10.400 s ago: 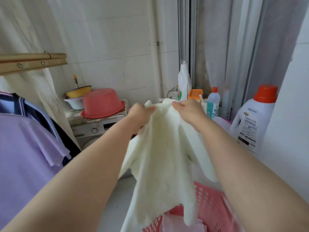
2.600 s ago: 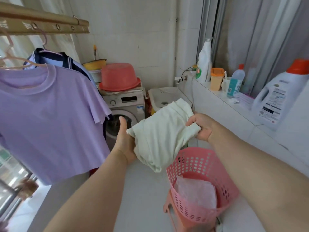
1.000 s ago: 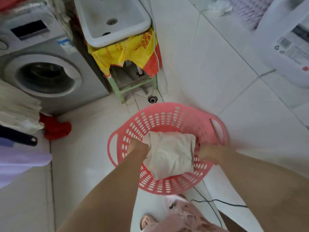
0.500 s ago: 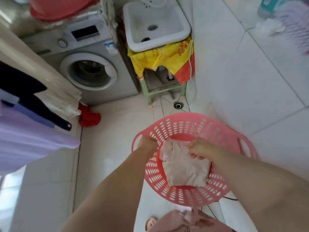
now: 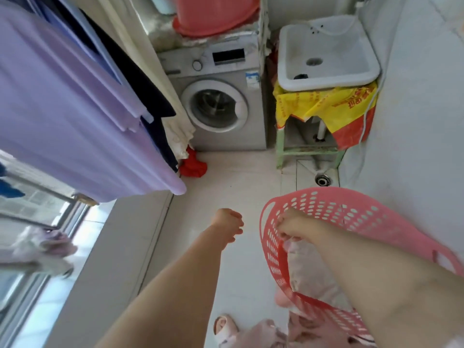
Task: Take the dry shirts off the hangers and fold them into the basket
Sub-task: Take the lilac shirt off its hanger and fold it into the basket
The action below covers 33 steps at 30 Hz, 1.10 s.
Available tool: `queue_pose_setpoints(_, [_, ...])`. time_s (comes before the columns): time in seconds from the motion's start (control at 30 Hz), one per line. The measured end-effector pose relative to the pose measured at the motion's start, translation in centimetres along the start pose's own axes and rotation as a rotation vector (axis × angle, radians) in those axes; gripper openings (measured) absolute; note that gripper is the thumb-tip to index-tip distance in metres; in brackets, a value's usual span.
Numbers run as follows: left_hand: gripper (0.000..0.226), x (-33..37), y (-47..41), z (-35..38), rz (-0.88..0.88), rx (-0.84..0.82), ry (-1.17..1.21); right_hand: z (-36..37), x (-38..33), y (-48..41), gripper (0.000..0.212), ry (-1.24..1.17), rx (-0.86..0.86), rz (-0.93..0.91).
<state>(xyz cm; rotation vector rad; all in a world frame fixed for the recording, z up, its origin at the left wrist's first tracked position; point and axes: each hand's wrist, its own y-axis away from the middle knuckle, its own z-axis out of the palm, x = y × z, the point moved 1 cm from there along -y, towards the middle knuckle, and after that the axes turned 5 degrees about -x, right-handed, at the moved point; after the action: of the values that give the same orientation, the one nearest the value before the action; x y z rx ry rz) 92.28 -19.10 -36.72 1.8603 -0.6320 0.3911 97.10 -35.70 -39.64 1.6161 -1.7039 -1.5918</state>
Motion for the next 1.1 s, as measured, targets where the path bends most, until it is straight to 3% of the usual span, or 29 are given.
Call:
queue_pose_setpoints(0.37, [0.027, -2.5, 3.5, -14.2, 0.128, 0.115, 0.041, 7.2, -14.2, 3.6, 0.015, -0.008, 0.062, -0.249])
queue_pose_setpoints(0.57, [0.013, -1.2, 6.4, -23.4, 0.270, 0.260, 0.153, 8.9, -24.2, 6.6, 0.014, 0.065, 0.221, -0.498])
queue_pose_setpoints(0.83, [0.016, 3.1, 12.3, -35.2, 0.531, 0.413, 0.177, 8.6, -36.9, 13.8, 0.021, 0.099, 0.432, -0.809])
queue_pose_setpoints(0.97, [0.015, 4.3, 15.4, -39.0, 0.612, 0.482, 0.213, 7.7, -41.3, 17.0, 0.017, 0.248, 0.611, -0.919])
queue_pose_setpoints(1.1, [0.016, 6.0, 17.5, -41.9, 0.681, 0.563, 0.267, 6.2, -45.3, 19.8, 0.023, 0.277, 0.923, -1.037])
